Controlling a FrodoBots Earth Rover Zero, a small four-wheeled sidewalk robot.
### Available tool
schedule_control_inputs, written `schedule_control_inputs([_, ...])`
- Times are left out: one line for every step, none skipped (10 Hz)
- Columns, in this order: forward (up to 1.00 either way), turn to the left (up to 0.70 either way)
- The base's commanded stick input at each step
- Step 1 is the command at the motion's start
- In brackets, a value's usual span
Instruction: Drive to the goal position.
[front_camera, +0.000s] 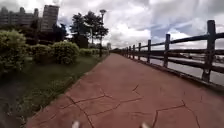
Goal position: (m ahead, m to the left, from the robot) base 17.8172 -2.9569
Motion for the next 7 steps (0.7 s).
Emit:
schedule_control_inputs([0.70,0.00])
schedule_control_inputs([0.70,0.00])
schedule_control_inputs([0.70,0.00])
schedule_control_inputs([0.70,0.00])
schedule_control_inputs([0.70,0.00])
schedule_control_inputs([0.70,0.00])
schedule_control_inputs([0.70,0.00])
